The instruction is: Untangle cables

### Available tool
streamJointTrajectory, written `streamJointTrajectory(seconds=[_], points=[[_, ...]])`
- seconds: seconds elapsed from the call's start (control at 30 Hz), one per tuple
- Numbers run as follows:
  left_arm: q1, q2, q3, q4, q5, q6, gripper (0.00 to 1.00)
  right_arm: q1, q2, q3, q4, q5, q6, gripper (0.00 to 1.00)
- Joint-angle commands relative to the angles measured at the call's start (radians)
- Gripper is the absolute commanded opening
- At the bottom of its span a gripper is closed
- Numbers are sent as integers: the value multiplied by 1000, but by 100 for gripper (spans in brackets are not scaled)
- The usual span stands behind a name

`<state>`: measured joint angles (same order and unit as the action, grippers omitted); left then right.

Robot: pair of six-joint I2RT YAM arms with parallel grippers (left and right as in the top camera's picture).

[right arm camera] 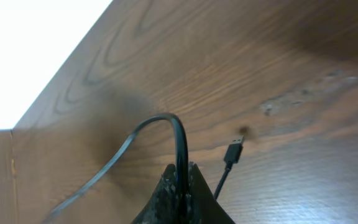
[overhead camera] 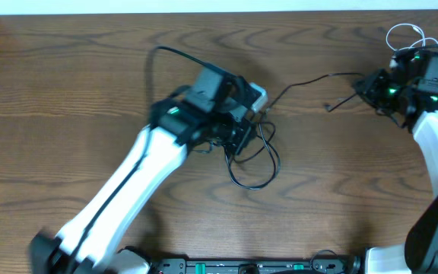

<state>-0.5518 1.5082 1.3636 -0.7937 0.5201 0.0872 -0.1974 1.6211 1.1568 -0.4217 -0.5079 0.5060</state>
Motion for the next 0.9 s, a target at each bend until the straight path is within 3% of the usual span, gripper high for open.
streamJointTrajectory(seconds=[0.0, 0.1, 0.2, 0.27, 0.43, 0.5, 0.77, 0.87], points=[[44, -154, 44, 30, 30, -49, 7, 55, 40, 8, 14, -8, -56, 16], [51, -200, 44, 37, 30, -89, 7, 97, 31, 8, 4, -16, -78, 46], [51, -196, 44, 38, 30, -109, 7, 121, -6, 8, -10, -63, -103, 84], [51, -187, 44, 44, 30, -116, 8, 132, -47, 8, -43, -100, -123, 96], [51, -156, 44, 94, -1, -195, 7, 168, -117, 8, -144, -222, -203, 94], [51, -142, 44, 122, -48, -249, 7, 213, -117, 8, -180, -266, -228, 88], [51, -74, 44, 174, -175, -381, 8, 453, -97, 8, -172, -269, -234, 75], [52, -60, 44, 209, -175, -382, 7, 500, -92, 8, -174, -185, -196, 64]])
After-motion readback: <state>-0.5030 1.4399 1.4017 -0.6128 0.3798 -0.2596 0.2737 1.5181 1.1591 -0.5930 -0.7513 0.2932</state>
